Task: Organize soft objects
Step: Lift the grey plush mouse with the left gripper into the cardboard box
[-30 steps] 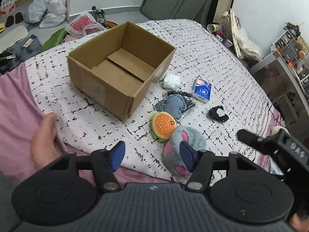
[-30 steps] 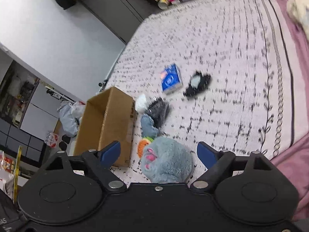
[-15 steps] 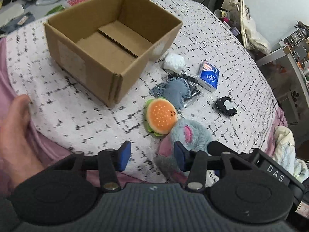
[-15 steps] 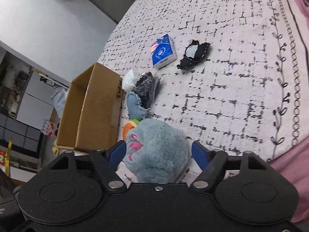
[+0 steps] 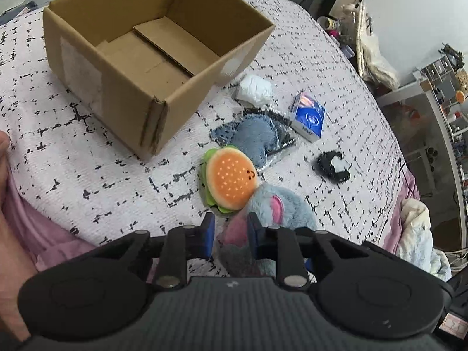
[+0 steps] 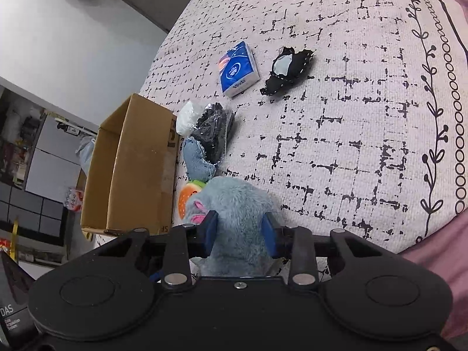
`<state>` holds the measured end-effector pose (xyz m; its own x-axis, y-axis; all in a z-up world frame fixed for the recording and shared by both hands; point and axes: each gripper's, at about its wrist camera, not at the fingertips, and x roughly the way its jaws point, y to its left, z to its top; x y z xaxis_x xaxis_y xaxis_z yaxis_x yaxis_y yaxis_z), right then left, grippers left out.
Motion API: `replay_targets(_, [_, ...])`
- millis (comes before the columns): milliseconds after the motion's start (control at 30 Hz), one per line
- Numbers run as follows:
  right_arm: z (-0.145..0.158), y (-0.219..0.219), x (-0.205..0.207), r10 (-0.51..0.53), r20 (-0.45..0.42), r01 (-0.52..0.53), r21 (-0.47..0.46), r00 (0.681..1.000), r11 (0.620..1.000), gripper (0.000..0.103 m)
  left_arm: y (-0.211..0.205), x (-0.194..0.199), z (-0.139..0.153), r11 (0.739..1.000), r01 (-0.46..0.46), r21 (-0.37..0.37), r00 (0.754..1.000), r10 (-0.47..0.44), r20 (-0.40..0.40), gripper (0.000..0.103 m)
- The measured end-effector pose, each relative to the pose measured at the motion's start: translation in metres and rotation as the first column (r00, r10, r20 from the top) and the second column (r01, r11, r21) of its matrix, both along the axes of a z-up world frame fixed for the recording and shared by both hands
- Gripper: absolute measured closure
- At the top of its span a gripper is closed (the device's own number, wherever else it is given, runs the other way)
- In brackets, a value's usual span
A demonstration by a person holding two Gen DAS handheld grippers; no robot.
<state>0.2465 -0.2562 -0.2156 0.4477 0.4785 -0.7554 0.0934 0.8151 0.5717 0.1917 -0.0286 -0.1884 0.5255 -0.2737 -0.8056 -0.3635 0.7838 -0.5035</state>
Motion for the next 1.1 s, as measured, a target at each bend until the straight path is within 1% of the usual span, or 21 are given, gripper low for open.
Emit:
replay_targets(100, [-0.001,-0.001,0.000,-0.012,-0.005,0.012,-0.002,1.000,1.000,0.069,0.000,0.002,0.000,0.999,-0.005,-0.031,1.000,0.005,0.000,0.080])
replay_targets(200, [-0.004,-0.005,0.002,-0.037,-0.030,0.037,0.003,0.999,0.999,0.061,-0.001,0.005,0.001,0.999,-0.014,-0.051,1.000,0.014,-0.006,0.080])
replay_targets(300, [-0.005,-0.007,0.004,-0.053,-0.030,0.053,-0.002,0.998,0.999,0.061,-0.004,0.011,0.003,0.998,-0.001,-0.068,1.000,0.001,0.007,0.080])
replay_targets(367, [-0.007,-0.007,0.004,-0.061,-0.040,0.062,0.007,0.997,0.998,0.061,-0.004,0.014,0.002,0.997,-0.012,-0.072,1.000,0.012,-0.004,0.079])
replay_targets(500, [-0.010,-0.008,0.004,-0.078,-0.049,0.079,0.017,0.996,0.997,0.061,-0.001,0.016,0.002,0.993,-0.027,-0.115,1.000,0.026,-0.011,0.079])
replay_targets(533, [-0.011,-0.008,0.004,-0.080,-0.053,0.081,0.021,0.995,0.996,0.061,-0.001,0.016,0.002,0.993,-0.023,-0.118,1.000,0.023,-0.004,0.076])
replay_targets(600, [-0.012,-0.007,0.004,-0.075,-0.063,0.077,0.026,0.995,0.997,0.062,-0.003,0.018,0.003,0.992,-0.005,-0.126,1.000,0.006,0.002,0.075])
replay_targets(667, [-0.011,-0.004,0.001,-0.070,-0.059,0.071,0.019,0.996,0.997,0.062,-0.004,0.018,-0.001,0.988,-0.005,-0.153,1.000,0.005,-0.003,0.074])
replay_targets(700, [-0.011,-0.003,0.000,-0.069,-0.056,0.070,0.014,0.996,0.997,0.063,-0.005,0.017,-0.003,0.987,0.000,-0.158,1.000,0.003,0.017,0.073])
replay_targets(733, [-0.011,-0.002,0.000,-0.070,-0.053,0.071,0.010,0.996,0.997,0.064,-0.007,0.016,-0.006,0.988,0.012,-0.154,1.000,-0.009,0.026,0.073])
replay_targets(800, [-0.011,-0.001,-0.001,-0.072,-0.045,0.072,0.011,0.996,0.997,0.066,-0.011,0.013,-0.012,0.992,0.007,-0.125,1.000,-0.006,0.009,0.073])
replay_targets(867, [-0.009,0.000,-0.003,-0.072,-0.031,0.072,-0.001,0.997,0.997,0.069,-0.011,0.009,-0.016,0.989,-0.009,-0.145,1.000,0.012,0.024,0.075])
replay_targets(900, [-0.009,0.000,-0.005,-0.073,-0.023,0.073,-0.006,0.997,0.997,0.070,-0.011,0.007,-0.017,0.990,-0.012,-0.141,0.999,0.017,0.030,0.077])
replay_targets(967, [-0.007,0.002,-0.007,-0.073,-0.005,0.073,-0.020,0.997,0.997,0.072,-0.012,0.004,-0.015,0.991,-0.004,-0.133,0.999,0.009,0.038,0.078])
replay_targets(1033, [-0.002,0.003,-0.010,-0.079,0.014,0.079,-0.033,0.997,0.996,0.073,-0.010,0.003,-0.012,0.988,-0.007,-0.156,0.999,0.013,0.037,0.078])
replay_targets(1100, [0.003,0.003,-0.014,-0.091,0.036,0.092,-0.032,0.995,0.995,0.074,-0.008,0.000,-0.004,0.985,0.009,-0.170,0.998,0.002,0.060,0.078])
